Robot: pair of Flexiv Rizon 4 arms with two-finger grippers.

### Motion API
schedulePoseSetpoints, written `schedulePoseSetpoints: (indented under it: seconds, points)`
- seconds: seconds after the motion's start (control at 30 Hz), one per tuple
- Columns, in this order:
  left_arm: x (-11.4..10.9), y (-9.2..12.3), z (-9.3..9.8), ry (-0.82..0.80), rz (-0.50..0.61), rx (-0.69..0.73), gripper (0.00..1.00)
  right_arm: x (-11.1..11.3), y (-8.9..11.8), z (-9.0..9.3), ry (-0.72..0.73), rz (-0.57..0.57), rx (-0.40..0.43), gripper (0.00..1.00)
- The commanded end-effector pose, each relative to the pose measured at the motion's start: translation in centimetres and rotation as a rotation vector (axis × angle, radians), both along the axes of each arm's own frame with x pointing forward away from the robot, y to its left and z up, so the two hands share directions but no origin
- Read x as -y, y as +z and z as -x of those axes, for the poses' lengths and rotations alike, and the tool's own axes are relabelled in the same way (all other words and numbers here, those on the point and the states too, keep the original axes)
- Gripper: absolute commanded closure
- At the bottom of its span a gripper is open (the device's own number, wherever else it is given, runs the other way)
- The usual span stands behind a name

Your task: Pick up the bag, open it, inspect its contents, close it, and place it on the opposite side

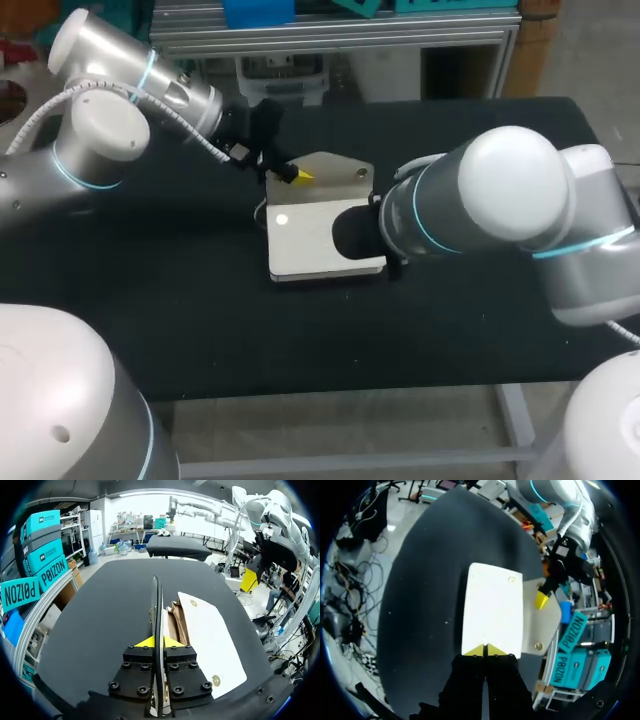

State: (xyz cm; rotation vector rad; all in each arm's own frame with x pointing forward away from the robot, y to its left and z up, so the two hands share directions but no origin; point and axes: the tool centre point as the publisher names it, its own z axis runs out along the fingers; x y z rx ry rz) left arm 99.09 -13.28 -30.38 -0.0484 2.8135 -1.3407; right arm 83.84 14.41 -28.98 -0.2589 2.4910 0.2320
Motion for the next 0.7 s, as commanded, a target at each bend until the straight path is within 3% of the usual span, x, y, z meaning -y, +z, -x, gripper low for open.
schedulePoseSetpoints:
  seconds: [0.03,0.27,0.33,0.7]
  points:
    - [0.4,-1.0,0.9,0.029,-0.006,0.035,1.0,-0.5,-2.5,-0.7,-0.013,-0.017,0.014,1.0]
    - [0.5,-1.8,0.6,0.05,-0.006,0.024,1.0,-1.3,-4.4,-0.4,-0.146,0.025,0.012,1.0]
    - [0.5,-2.1,0.4,0.063,-0.002,0.02,1.0,-1.5,-5.2,-0.6,-0.255,-0.017,-0.041,1.0]
    - [0.3,-2.3,0.4,0.08,0.0,-0.005,1.0,-1.5,-5.2,-0.6,-0.255,-0.017,-0.041,1.0]
